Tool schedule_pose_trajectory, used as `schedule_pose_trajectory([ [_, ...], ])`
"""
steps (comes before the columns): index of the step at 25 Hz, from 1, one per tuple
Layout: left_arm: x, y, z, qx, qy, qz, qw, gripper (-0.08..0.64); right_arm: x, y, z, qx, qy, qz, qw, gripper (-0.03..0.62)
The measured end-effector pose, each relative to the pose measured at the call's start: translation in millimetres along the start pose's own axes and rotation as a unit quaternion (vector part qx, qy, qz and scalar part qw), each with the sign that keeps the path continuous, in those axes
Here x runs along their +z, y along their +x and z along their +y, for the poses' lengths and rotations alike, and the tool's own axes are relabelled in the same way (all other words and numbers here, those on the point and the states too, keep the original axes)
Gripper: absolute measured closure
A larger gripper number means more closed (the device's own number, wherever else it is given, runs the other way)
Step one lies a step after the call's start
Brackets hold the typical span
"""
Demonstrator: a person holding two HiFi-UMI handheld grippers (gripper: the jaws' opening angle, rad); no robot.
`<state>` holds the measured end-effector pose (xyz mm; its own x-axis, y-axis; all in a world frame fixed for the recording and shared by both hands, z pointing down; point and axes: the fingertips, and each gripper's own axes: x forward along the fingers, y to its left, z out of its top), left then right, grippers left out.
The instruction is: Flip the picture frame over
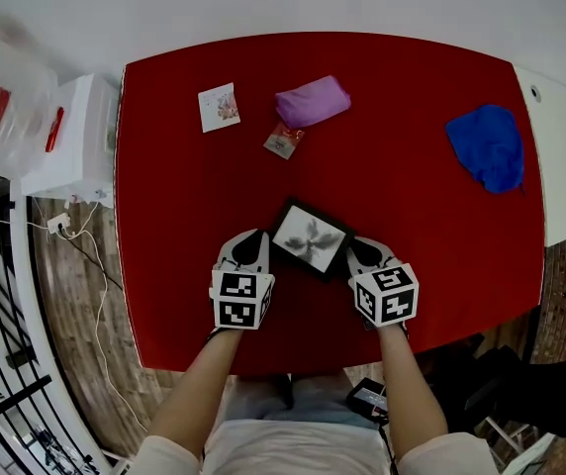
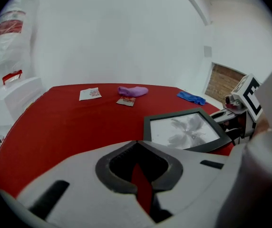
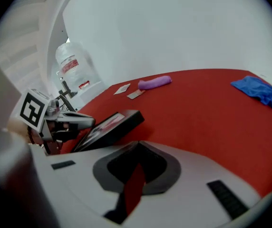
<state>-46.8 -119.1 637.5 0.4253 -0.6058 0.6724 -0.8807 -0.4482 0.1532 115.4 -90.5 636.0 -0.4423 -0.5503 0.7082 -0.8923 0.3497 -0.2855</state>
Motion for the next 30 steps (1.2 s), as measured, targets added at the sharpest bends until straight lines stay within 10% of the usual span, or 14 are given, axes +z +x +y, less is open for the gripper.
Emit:
schedule_pose_trajectory([
  [7,-1.3,-0.7,-10.0,-0.006,0.004,0.002,1.0,0.552,-8.8,-6.2,-15.9,-0.102,-0.018,0.015,0.995,0.586],
  [30,3.6,-64.7,-7.9,0.022,0.003,-0.029,0.9993,0.554,36.7,-32.5,0.6,-0.106,-0.089,-0.052,0.989,0.588],
])
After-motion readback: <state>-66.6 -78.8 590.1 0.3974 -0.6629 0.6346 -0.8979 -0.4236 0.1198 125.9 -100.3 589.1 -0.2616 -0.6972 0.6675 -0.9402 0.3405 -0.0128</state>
